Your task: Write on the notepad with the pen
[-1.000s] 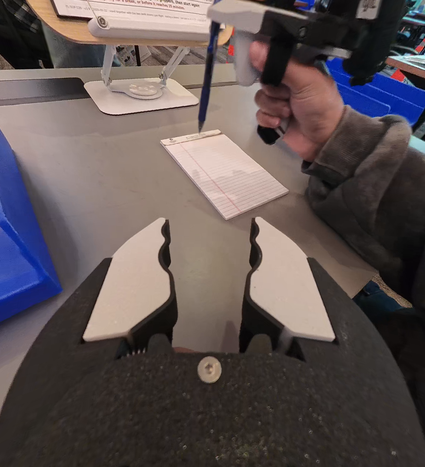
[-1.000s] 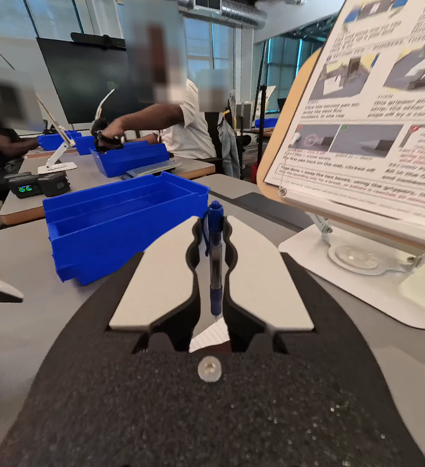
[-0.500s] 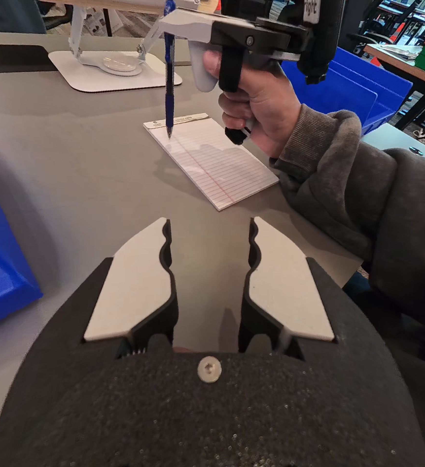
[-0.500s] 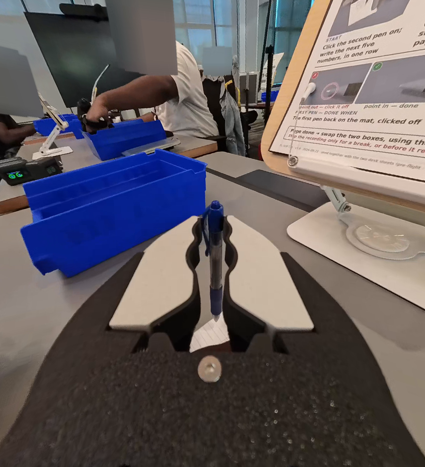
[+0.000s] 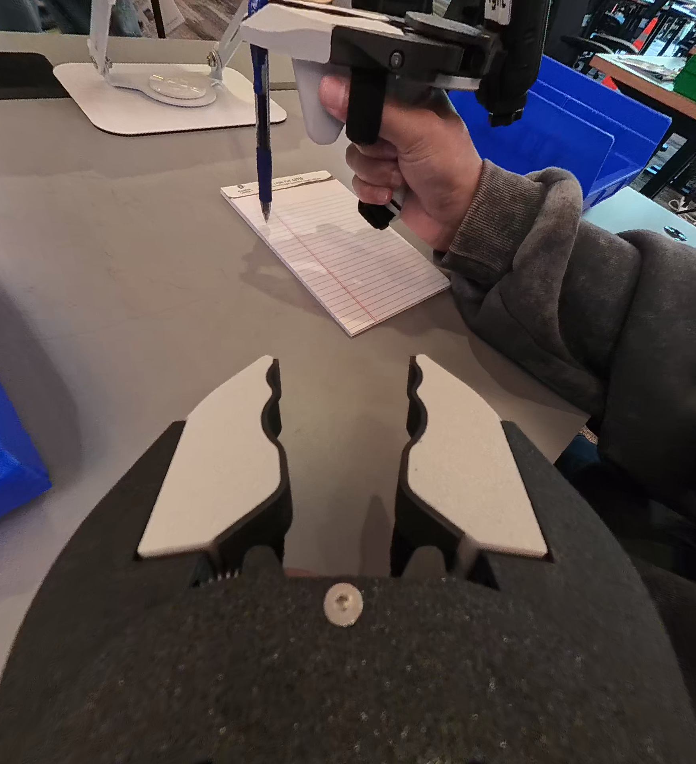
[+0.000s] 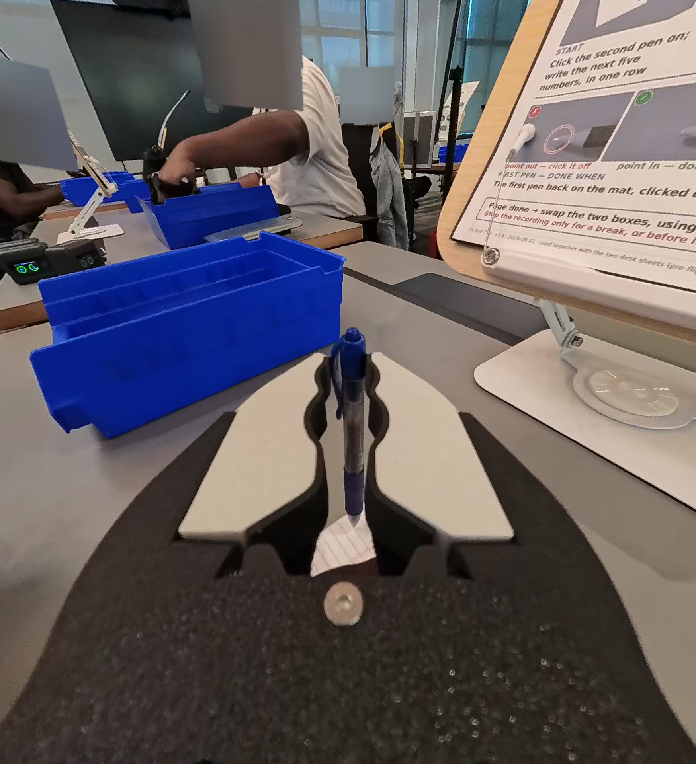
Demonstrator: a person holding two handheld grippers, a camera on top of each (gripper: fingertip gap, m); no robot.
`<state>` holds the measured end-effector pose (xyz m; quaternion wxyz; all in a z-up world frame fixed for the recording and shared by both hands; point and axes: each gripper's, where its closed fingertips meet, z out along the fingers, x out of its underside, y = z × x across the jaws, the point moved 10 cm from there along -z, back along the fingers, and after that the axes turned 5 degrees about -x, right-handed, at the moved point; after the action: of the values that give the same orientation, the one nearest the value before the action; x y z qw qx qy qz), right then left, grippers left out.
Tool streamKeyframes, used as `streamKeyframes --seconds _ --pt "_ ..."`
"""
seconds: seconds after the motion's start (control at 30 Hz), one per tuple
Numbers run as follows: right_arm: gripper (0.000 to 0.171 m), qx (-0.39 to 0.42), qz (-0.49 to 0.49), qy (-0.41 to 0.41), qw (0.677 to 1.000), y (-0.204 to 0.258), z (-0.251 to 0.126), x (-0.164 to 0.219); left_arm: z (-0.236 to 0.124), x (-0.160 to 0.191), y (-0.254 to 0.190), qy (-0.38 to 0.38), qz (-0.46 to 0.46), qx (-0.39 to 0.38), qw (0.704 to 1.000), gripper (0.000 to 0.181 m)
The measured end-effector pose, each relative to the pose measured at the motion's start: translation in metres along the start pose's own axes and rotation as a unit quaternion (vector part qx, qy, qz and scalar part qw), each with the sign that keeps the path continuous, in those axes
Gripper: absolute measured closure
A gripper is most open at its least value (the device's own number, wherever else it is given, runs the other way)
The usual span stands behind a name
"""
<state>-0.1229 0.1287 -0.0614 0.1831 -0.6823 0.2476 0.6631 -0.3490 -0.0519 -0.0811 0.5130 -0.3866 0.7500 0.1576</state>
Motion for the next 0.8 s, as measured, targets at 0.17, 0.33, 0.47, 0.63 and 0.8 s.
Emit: streamKeyframes --seconds 0.17,0.33,0.47,0.63,0.8 --pt "0.156 -0.001 -0.003 0.003 1.000 -0.001 0.000 0.002 0.002 0.002 -0.001 0.006 0.002 0.003 1.000 0.123" --pt "0.156 0.002 -0.012 0.006 1.000 -0.002 0.002 0.002 0.003 0.002 -0.001 0.008 0.003 0.002 1.000 0.123" --pt "0.156 0.005 -0.014 0.005 1.000 -0.005 0.003 0.002 0.003 0.003 -0.002 0.010 0.005 0.002 1.000 0.123" --pt "0.156 0.008 -0.012 0.003 1.000 -0.010 0.004 0.002 0.004 0.004 -0.003 0.014 0.009 0.004 1.000 0.123" --pt "0.156 0.016 -0.014 0.003 1.000 -0.015 0.004 0.001 0.005 0.005 -0.004 0.018 0.014 0.005 1.000 0.123"
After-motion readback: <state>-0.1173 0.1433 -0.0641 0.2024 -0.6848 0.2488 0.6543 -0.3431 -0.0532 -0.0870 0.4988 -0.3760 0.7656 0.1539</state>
